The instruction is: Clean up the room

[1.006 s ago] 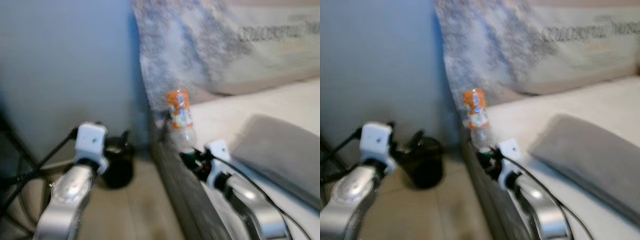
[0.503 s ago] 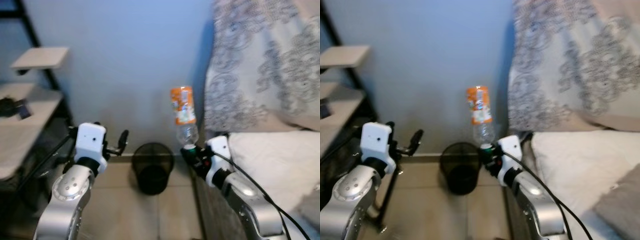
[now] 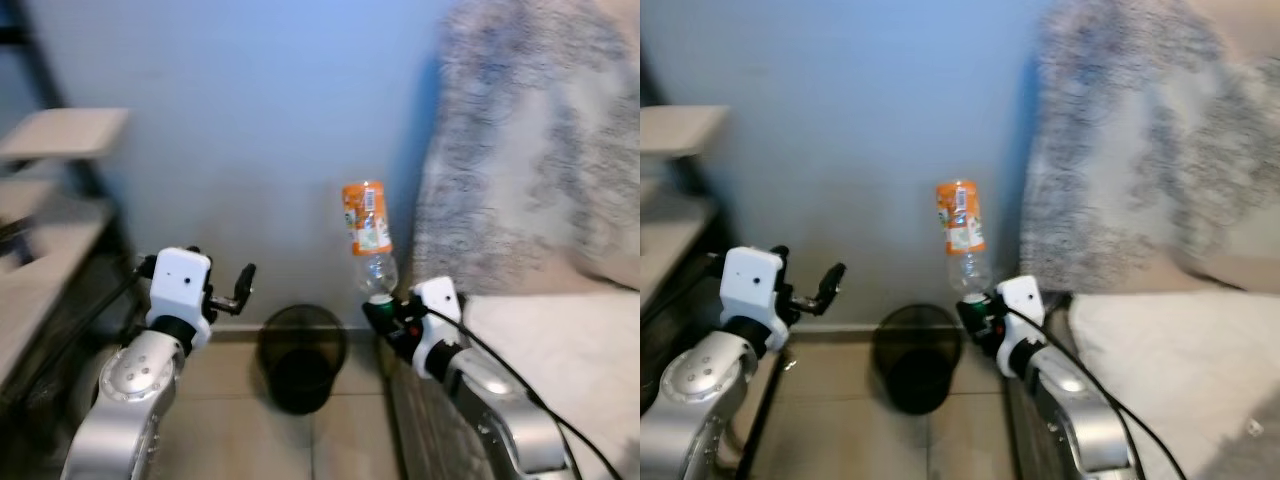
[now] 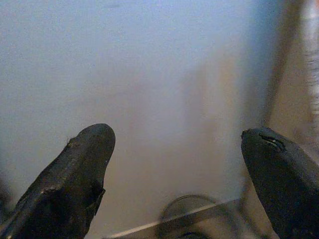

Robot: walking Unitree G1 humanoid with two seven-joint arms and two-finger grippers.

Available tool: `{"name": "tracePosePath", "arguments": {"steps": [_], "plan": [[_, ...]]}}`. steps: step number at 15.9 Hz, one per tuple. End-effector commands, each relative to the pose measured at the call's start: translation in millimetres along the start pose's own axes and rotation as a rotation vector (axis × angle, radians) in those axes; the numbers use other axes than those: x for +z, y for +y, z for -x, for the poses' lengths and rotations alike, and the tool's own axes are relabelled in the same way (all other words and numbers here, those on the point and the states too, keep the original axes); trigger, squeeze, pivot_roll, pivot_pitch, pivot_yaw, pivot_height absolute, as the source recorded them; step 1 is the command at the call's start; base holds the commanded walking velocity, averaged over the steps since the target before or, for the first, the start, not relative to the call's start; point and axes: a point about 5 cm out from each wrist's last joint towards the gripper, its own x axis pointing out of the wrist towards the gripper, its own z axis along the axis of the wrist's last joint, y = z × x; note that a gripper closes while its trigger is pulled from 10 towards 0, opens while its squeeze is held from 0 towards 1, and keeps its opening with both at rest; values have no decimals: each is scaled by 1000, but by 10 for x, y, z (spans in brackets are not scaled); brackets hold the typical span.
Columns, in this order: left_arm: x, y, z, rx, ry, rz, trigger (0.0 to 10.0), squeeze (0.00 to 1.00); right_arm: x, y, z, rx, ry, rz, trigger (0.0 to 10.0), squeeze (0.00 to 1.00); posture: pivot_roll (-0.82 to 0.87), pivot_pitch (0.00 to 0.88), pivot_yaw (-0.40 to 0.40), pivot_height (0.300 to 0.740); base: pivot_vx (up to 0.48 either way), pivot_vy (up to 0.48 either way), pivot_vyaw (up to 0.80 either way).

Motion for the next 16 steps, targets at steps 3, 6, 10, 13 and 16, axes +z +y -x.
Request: {"name": "tracePosePath", "arguments": {"steps": [3, 6, 10, 13, 16], "plan": [[29, -10, -11, -18, -12, -11, 10000, 0, 23, -30, 3, -13, -7, 5, 10000, 0, 38, 0, -15, 740, 338, 0, -200], [28, -17, -6, -19, -12, -11, 10000, 0, 18, -26, -4, -7, -7, -2, 10000, 0, 45, 0, -20, 740, 336, 0, 0], [24, -8, 3, -19, -11, -12, 10000, 0, 15, -33, -7, -7, -5, 4, 10000, 0, 42, 0, -19, 740, 336, 0, 0], [24, -16, 0, -23, -13, -11, 10000, 0, 10, -4, -20, 31, 15, 70, 10000, 0, 42, 0, -19, 740, 334, 0, 0], [27, -14, 2, -22, -13, -13, 10000, 0, 21, -5, -35, 39, 19, 79, 10000, 0, 48, 0, -22, 740, 329, 0, 800]]}}
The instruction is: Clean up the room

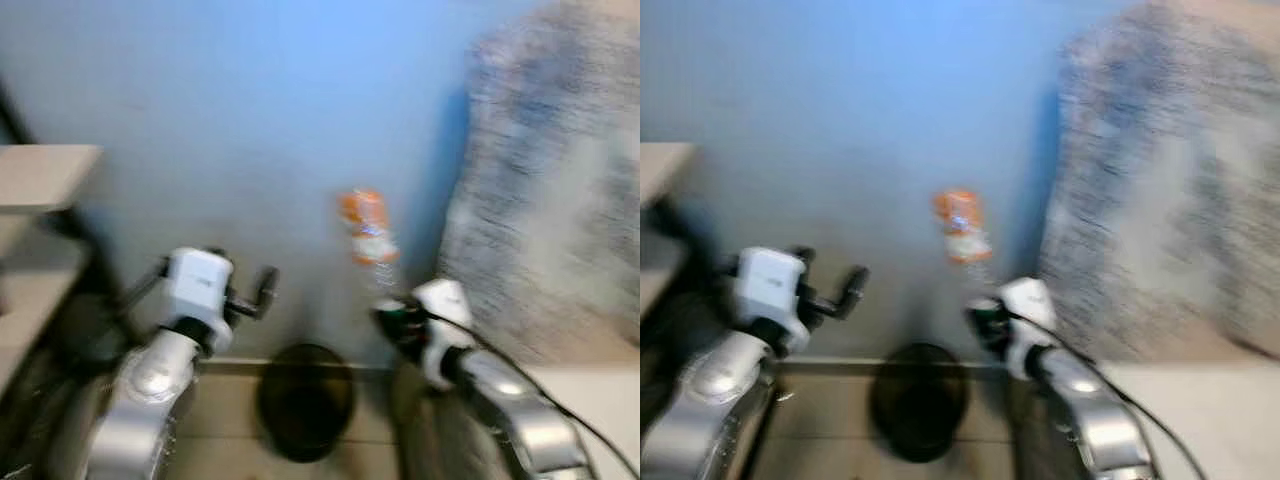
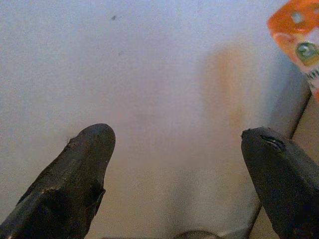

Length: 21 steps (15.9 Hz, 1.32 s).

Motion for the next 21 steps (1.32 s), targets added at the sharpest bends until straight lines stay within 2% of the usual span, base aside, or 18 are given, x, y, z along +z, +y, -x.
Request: {"name": "tracePosePath", "arguments": {"steps": [1, 4, 6, 8, 10, 12, 14, 15, 16, 18, 21], "plan": [[25, 111, 25, 40, -4, -25, 10000, 0, 99, 82, -57, 31, -42, 6, 10000, 0, 48, 0, -22, 740, 326, 0, 0], [22, 121, 29, 42, -1, -25, 10000, 0, 53, 27, -44, 2, -22, -18, 10000, 0, 45, 0, -19, 740, 328, 0, 0], [19, 91, 24, 24, 0, -20, 10000, 0, 17, -25, -23, -1, 15, 19, 10000, 0, 43, 0, -17, 740, 300, 0, 0], [-10, 31, 53, -41, 25, -5, 10000, 0, -50, -152, 1, 20, 110, 134, 10000, 0, 40, 0, -17, 740, 0, 0, 0], [-70, 17, 86, -90, 70, -17, 10000, 0, -121, -172, 10, 99, 203, 203, 10000, 0, 44, 0, -25, 740, 0, 0, 0], [-184, -36, 163, -237, 165, -49, 10000, 0, -249, -190, -18, 157, 321, 290, 10000, 0, 51, 0, -37, 740, 0, 0, 0], [-229, -30, 222, -311, 213, -67, 10000, 0, -328, -195, -72, 181, 385, 325, 10000, 0, 55, 0, -45, 740, 0, 0, 0], [-311, 5, 306, -386, 295, -105, 10000, 0, -415, -163, -171, 210, 449, 362, 10000, 0, 57, 0, -56, 740, 0, 0, 0], [-336, 15, 331, -408, 322, -114, 10000, 0, -437, -149, -204, 219, 465, 366, 10000, 0, 56, 0, -57, 740, 0, 0, 0], [-439, 29, 439, -512, 425, -128, 10000, 0, -578, -52, -392, 264, 566, 422, 10000, 0, 48, 0, -60, 740, 0, 0, 0], [-468, 14, 469, -562, 466, -139, 10000, 0, -699, 20, -519, 283, 652, 475, 10000, 0, 51, 0, -67, 740, 0, 0, 0]]}}
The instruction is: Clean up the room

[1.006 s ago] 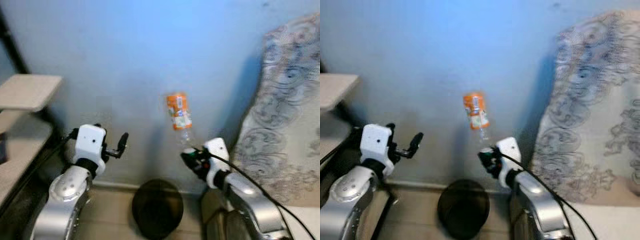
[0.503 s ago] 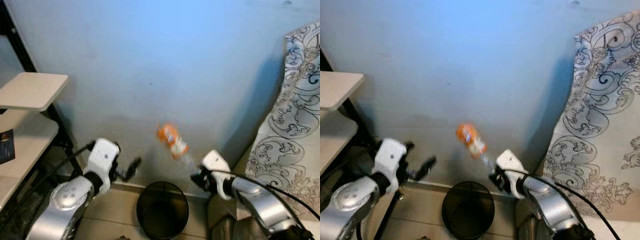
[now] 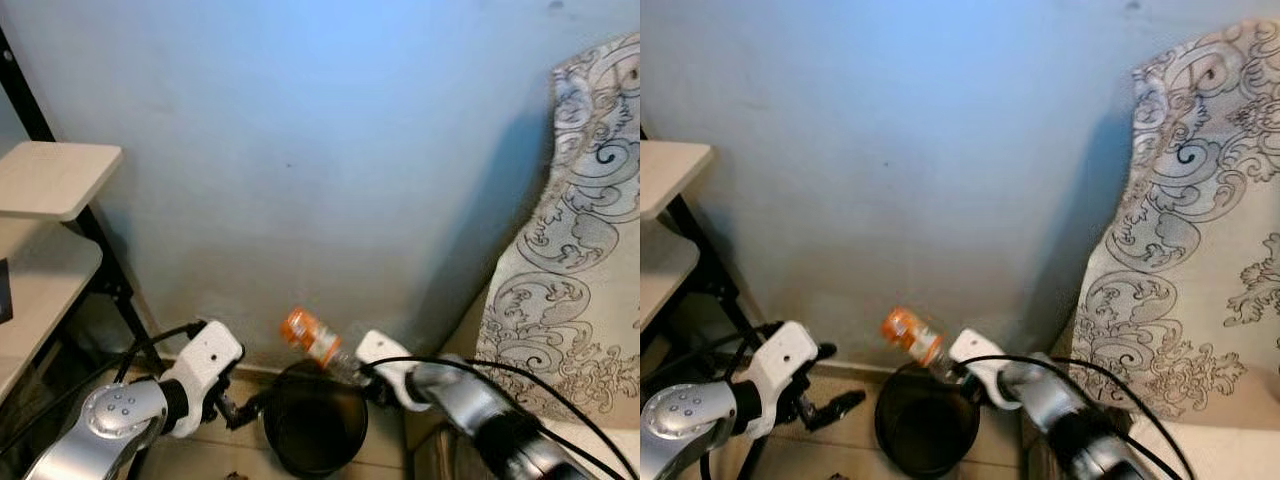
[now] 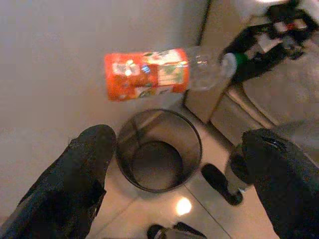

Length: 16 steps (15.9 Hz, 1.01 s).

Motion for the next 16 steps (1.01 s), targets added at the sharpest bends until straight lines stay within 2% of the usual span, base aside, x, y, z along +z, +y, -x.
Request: {"name": "tracePosePath", "arguments": {"steps": [1, 5, 8, 9, 10, 11, 12, 16], "plan": [[20, -16, 6, -24, 6, -12, 10000, 0, -32, -43, -20, -31, 33, 21, 10000, 0, 52, 0, -70, 740, 0, 0, 0], [7, -79, 33, -53, 23, -12, 10000, 0, -19, 44, -152, -50, 95, 14, 10000, 0, 52, 15, -74, 740, 0, 0, 0], [0, -124, 50, -71, 32, -13, 10000, 0, -41, 73, -192, -66, 148, 66, 10000, 0, 53, 33, -74, 740, 0, 0, 0], [-2, -125, 52, -73, 33, -13, 10000, 0, -42, 78, -197, -68, 151, 75, 10000, 35, 52, 38, -72, 740, 0, 0, 0], [-4, -119, 51, -75, 35, -13, 10000, 0, -29, 93, -209, -67, 145, 68, 10000, 149, 52, 38, -69, 740, 0, 0, 0], [-2, -113, 48, -75, 36, -15, 10000, 0, -17, 96, -214, -68, 139, 67, 10000, 647, 52, 37, -67, 740, 0, 0, 0], [3, -106, 45, -76, 38, -16, 10000, 0, -3, 98, -219, -70, 133, 62, 10000, 1000, 52, 36, -65, 740, 0, 0, 0], [4, -93, 46, -77, 40, -17, 10000, 0, 23, 109, -231, -65, 113, 41, 10000, 1000, 55, 33, -63, 740, 0, 0, 0]]}}
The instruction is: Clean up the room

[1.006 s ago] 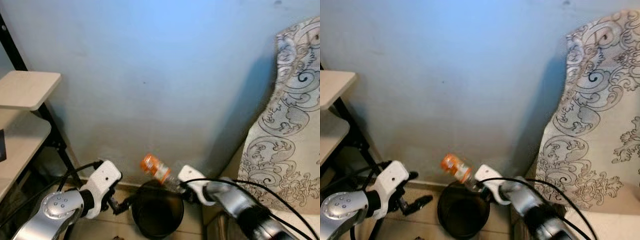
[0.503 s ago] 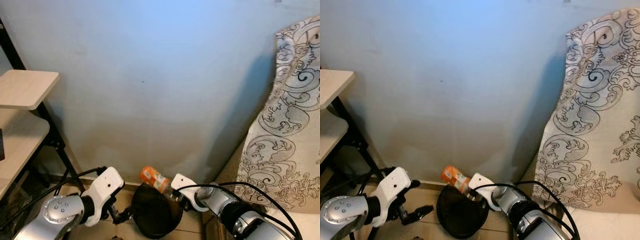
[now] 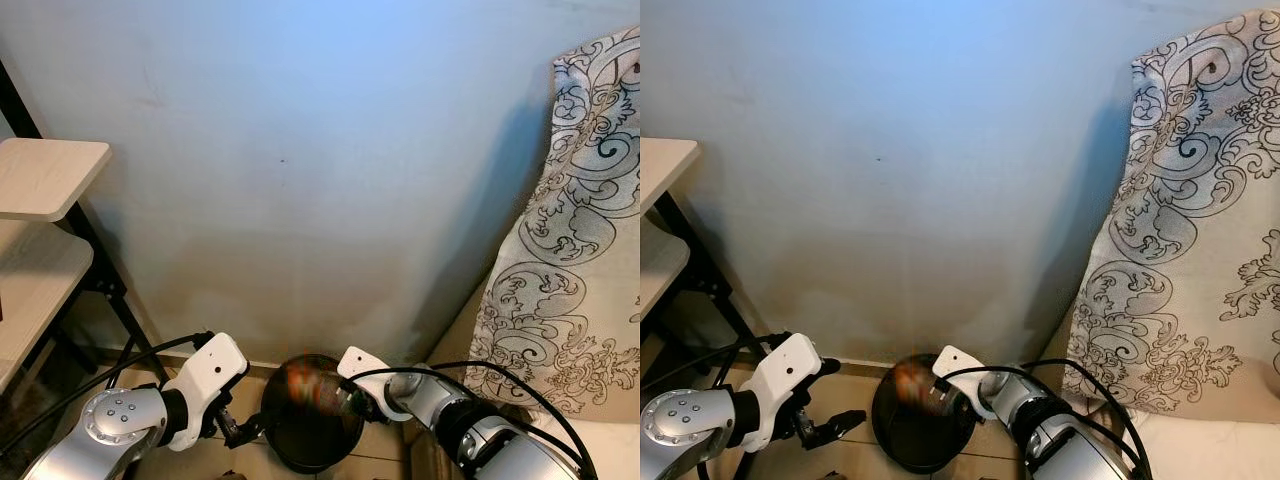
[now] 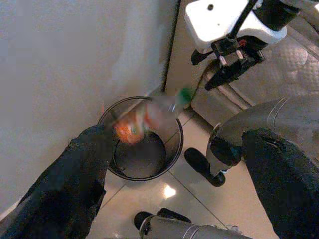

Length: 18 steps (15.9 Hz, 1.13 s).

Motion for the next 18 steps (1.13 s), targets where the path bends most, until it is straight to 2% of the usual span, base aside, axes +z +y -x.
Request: {"name": "tracePosePath", "arguments": {"steps": [1, 5, 7, 8, 9, 12, 14, 15, 16, 18], "plan": [[5, -13, 3, -13, 3, -3, 10000, 0, 28, -52, 19, -21, -11, -6, 10000, 1000, 55, 33, -63, 740, 0, 0, 0], [-5, -12, -1, -8, 0, 0, 10000, 0, 44, -4, -1, 2, -44, -45, 10000, 1000, 55, 21, -63, 740, 0, 0, 0], [41, 29, -23, 52, -46, 23, 10000, 0, 98, -77, 43, 0, -152, -139, 10000, 1000, 58, 0, -69, 740, 0, 0, 0], [115, 97, -50, 143, -105, 35, 10000, 0, 166, -194, 124, -31, -280, -224, 10000, 984, 59, 0, -71, 740, 0, 0, 0], [214, 155, -85, 226, -174, 49, 10000, 0, 215, -325, 264, -72, -426, -324, 10000, 0, 54, 0, -67, 740, 0, 0, 0], [363, 222, -181, 315, -251, 37, 10000, 0, 191, -418, 683, -172, -669, -415, 10000, 0, 14, 0, -30, 740, 0, 0, 0], [509, 255, -212, 367, -327, 39, 10000, 0, 152, -430, 950, -290, -797, -490, 10000, 0, -13, 0, -5, 740, 0, 0, 0], [606, 275, -225, 414, -378, 33, 10000, 0, 125, -408, 1074, -360, -843, -511, 10000, 0, -18, 0, 0, 740, 0, 0, 0], [696, 293, -233, 469, -426, 46, 10000, 0, 96, -377, 1192, -416, -893, -575, 10000, 0, -25, 0, 9, 740, 0, 0, -800], [778, 299, -235, 509, -464, 48, 10000, 0, 60, -340, 1321, -468, -936, -643, 10000, 0, -24, 0, 14, 740, 0, 0, -800]]}}
